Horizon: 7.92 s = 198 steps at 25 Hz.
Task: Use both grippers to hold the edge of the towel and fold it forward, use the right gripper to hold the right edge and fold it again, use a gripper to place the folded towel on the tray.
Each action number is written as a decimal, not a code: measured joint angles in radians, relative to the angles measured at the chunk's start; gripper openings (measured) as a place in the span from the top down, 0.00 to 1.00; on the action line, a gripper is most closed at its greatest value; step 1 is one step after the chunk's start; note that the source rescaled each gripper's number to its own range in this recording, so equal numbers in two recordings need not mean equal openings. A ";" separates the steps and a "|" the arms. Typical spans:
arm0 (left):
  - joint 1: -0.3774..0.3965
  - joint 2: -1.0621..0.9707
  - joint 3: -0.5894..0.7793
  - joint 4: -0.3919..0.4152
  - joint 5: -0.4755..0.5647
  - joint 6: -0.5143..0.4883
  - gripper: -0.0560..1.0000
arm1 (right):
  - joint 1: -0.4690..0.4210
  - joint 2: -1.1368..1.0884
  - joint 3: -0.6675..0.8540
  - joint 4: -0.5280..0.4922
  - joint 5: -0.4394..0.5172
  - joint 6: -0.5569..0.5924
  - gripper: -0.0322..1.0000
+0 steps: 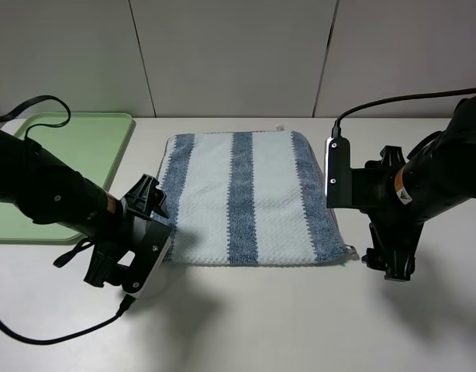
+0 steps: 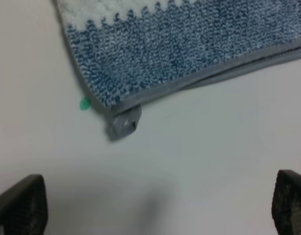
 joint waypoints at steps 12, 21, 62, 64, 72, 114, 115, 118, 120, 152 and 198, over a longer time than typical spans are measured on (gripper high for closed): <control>0.000 0.031 -0.012 -0.001 -0.045 0.000 0.10 | -0.003 0.042 0.001 -0.056 -0.078 0.000 0.00; 0.000 0.033 -0.012 -0.001 -0.052 0.000 0.10 | -0.008 0.164 0.001 -0.070 -0.157 0.013 0.00; -0.003 0.046 -0.011 -0.003 -0.041 0.000 0.43 | -0.008 0.314 -0.002 -0.129 -0.353 -0.012 0.01; -0.003 0.051 -0.011 -0.003 -0.035 0.000 0.54 | -0.008 0.315 -0.002 -0.129 -0.355 -0.012 0.07; -0.003 0.057 -0.007 -0.003 -0.025 0.000 0.89 | -0.008 0.325 -0.002 -0.133 -0.364 -0.019 0.28; -0.003 0.024 -0.007 -0.003 0.013 -0.049 0.94 | -0.008 0.318 -0.001 -0.102 -0.275 -0.018 0.97; -0.003 0.007 -0.010 -0.003 0.027 -0.049 0.94 | -0.008 0.307 -0.001 -0.099 -0.273 -0.018 0.97; -0.003 -0.047 -0.011 -0.003 0.064 -0.049 0.94 | -0.008 0.272 -0.001 -0.088 -0.258 -0.018 0.97; -0.003 -0.078 -0.011 -0.003 0.089 -0.049 0.94 | -0.008 0.249 -0.001 -0.084 -0.250 -0.018 0.97; -0.003 -0.454 -0.014 -0.010 0.413 -0.093 0.94 | 0.123 -0.156 -0.003 -0.014 0.036 0.001 0.97; -0.011 -0.538 -0.097 0.038 0.554 -0.193 0.94 | 0.125 -0.296 -0.006 0.028 0.126 -0.022 0.97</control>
